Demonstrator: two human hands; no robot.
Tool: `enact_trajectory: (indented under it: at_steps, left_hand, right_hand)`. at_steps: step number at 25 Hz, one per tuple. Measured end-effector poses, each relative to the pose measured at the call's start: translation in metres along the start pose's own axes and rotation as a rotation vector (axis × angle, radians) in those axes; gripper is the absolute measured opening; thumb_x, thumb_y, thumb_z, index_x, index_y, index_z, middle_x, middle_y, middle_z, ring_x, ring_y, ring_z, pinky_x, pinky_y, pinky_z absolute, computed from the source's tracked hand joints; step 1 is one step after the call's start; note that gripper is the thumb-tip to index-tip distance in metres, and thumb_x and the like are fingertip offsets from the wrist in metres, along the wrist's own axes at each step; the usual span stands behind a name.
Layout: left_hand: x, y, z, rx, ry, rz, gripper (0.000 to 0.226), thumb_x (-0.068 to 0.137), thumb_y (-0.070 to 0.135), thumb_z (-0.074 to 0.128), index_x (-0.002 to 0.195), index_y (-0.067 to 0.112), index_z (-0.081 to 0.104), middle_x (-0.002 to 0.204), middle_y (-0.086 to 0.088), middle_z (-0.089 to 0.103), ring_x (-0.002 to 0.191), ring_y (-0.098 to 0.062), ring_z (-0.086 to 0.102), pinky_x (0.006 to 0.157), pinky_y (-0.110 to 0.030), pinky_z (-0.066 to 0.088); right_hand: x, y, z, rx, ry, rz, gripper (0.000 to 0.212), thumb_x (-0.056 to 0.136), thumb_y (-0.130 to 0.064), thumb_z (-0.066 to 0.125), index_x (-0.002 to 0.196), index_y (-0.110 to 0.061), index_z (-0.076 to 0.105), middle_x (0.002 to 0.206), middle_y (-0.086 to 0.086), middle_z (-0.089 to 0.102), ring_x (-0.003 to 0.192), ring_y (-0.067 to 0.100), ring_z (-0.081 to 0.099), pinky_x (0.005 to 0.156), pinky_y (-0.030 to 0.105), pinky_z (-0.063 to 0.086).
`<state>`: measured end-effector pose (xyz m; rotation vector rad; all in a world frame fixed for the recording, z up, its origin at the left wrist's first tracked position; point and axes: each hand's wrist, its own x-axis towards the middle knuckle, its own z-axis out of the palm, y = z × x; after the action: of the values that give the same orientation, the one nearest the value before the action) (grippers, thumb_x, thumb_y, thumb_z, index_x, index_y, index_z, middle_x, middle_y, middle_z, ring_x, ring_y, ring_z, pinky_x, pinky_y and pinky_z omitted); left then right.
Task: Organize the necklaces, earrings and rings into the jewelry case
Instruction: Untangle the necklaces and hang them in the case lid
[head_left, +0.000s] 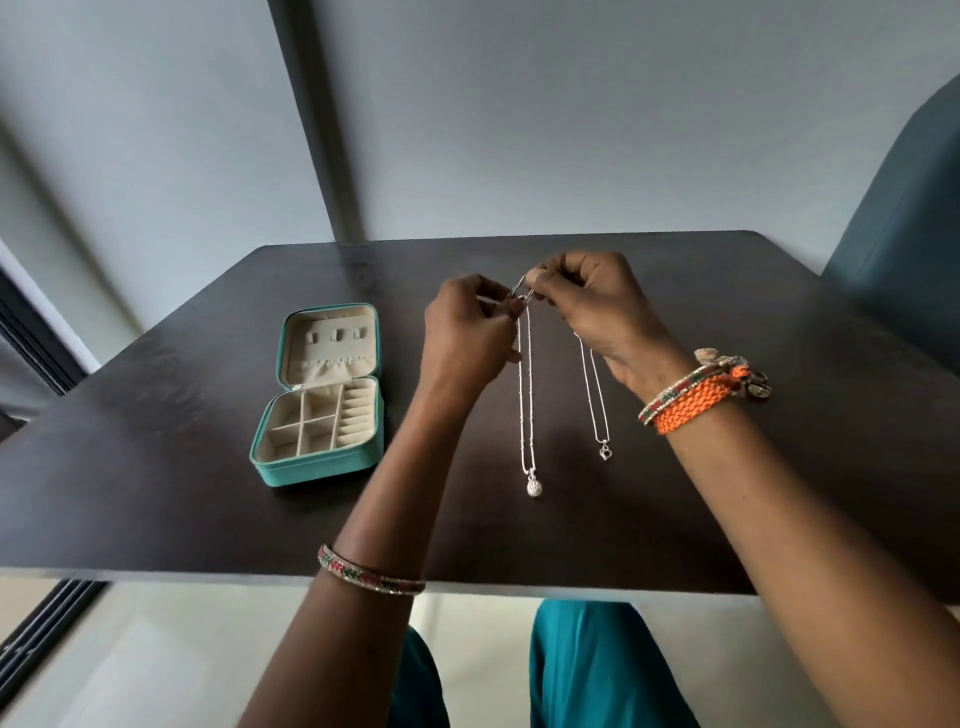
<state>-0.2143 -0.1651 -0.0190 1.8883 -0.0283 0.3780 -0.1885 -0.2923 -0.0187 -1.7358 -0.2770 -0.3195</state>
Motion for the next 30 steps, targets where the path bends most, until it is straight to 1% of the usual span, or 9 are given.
enact_trajectory:
  at_steps: [6, 13, 17, 19, 22, 24, 27, 28, 30]
  left_hand:
    - [-0.024, 0.006, -0.013, -0.125, 0.026, -0.01, 0.018, 0.082, 0.015, 0.065, 0.065, 0.012, 0.069, 0.058, 0.0, 0.066, 0.043, -0.01, 0.058, 0.054, -0.03, 0.053]
    - [-0.036, 0.003, -0.037, -0.236, -0.118, -0.118, 0.024, 0.094, 0.008, 0.051, 0.076, 0.011, 0.066, 0.063, -0.001, 0.052, 0.052, -0.009, 0.037, 0.039, -0.014, 0.03]
    - [-0.032, -0.01, -0.06, -0.156, -0.171, -0.14, 0.024, 0.098, 0.01, 0.046, 0.088, 0.012, 0.068, 0.065, 0.002, 0.054, 0.042, -0.005, 0.037, 0.038, -0.011, 0.022]
    - [-0.025, -0.015, -0.074, -0.099, -0.111, -0.139, 0.022, 0.099, 0.012, 0.044, 0.099, 0.012, 0.066, 0.062, 0.002, 0.056, 0.035, -0.003, 0.036, 0.037, -0.01, 0.022]
    - [-0.001, -0.029, -0.107, -0.021, 0.138, -0.042, 0.021, 0.096, 0.008, 0.045, 0.096, 0.014, 0.066, 0.056, 0.003, 0.056, 0.032, 0.0, 0.036, 0.036, -0.01, 0.025]
    - [0.021, -0.048, -0.13, 0.04, 0.301, -0.013, 0.023, 0.091, 0.007, 0.047, 0.084, 0.017, 0.066, 0.062, -0.002, 0.059, 0.044, -0.005, 0.049, 0.049, -0.017, 0.037]
    - [0.053, -0.088, -0.149, 0.262, 0.376, -0.152, 0.033, 0.091, 0.024, 0.046, 0.061, 0.015, 0.053, 0.084, -0.025, 0.064, 0.087, -0.036, 0.062, 0.076, -0.035, 0.043]
    - [0.059, -0.098, -0.151, 0.365, 0.336, -0.262, 0.037, 0.095, 0.032, 0.042, 0.066, 0.012, 0.055, 0.101, -0.027, 0.063, 0.107, -0.039, 0.056, 0.089, -0.042, 0.042]
    - [0.066, -0.113, -0.15, 0.467, 0.203, -0.47, 0.05, 0.099, 0.046, 0.028, 0.108, 0.012, 0.064, 0.137, -0.023, 0.048, 0.136, -0.036, 0.031, 0.11, -0.047, 0.022]
  right_hand:
    - [-0.017, -0.019, 0.011, -0.104, 0.198, -0.167, 0.013, 0.08, -0.019, 0.071, 0.067, -0.02, 0.071, 0.065, -0.01, 0.066, 0.062, -0.004, 0.06, 0.065, 0.02, 0.049]
    - [-0.027, -0.025, 0.03, -0.155, 0.122, -0.197, 0.01, 0.084, -0.018, 0.069, 0.08, -0.011, 0.073, 0.072, -0.007, 0.067, 0.068, -0.003, 0.062, 0.067, 0.016, 0.051]
    - [-0.021, -0.03, 0.044, -0.188, 0.036, -0.226, 0.012, 0.083, -0.02, 0.069, 0.082, -0.008, 0.074, 0.076, -0.002, 0.071, 0.072, 0.003, 0.064, 0.07, 0.021, 0.052]
    - [-0.015, -0.032, 0.05, -0.202, -0.007, -0.25, 0.013, 0.084, -0.018, 0.069, 0.079, -0.007, 0.074, 0.073, -0.003, 0.07, 0.07, 0.002, 0.064, 0.067, 0.021, 0.051]
    - [-0.004, -0.032, 0.065, -0.219, -0.069, -0.27, 0.015, 0.084, -0.016, 0.069, 0.074, -0.007, 0.072, 0.068, -0.005, 0.068, 0.064, -0.001, 0.059, 0.064, 0.018, 0.047]
    - [0.003, -0.029, 0.077, -0.253, -0.097, -0.283, 0.011, 0.084, -0.018, 0.07, 0.075, -0.013, 0.073, 0.069, -0.002, 0.069, 0.063, 0.002, 0.058, 0.063, 0.019, 0.047]
    - [0.011, -0.026, 0.094, -0.303, -0.13, -0.293, 0.007, 0.083, -0.018, 0.07, 0.077, -0.017, 0.074, 0.062, -0.015, 0.062, 0.054, -0.008, 0.052, 0.054, 0.006, 0.037]
    - [0.014, -0.024, 0.101, -0.318, -0.14, -0.296, 0.007, 0.083, -0.018, 0.07, 0.078, -0.017, 0.075, 0.061, -0.018, 0.059, 0.052, -0.011, 0.051, 0.052, 0.004, 0.034]
    - [0.02, -0.021, 0.115, -0.35, -0.162, -0.301, 0.007, 0.083, -0.021, 0.07, 0.078, -0.019, 0.076, 0.064, -0.018, 0.061, 0.053, -0.012, 0.05, 0.052, 0.006, 0.033]
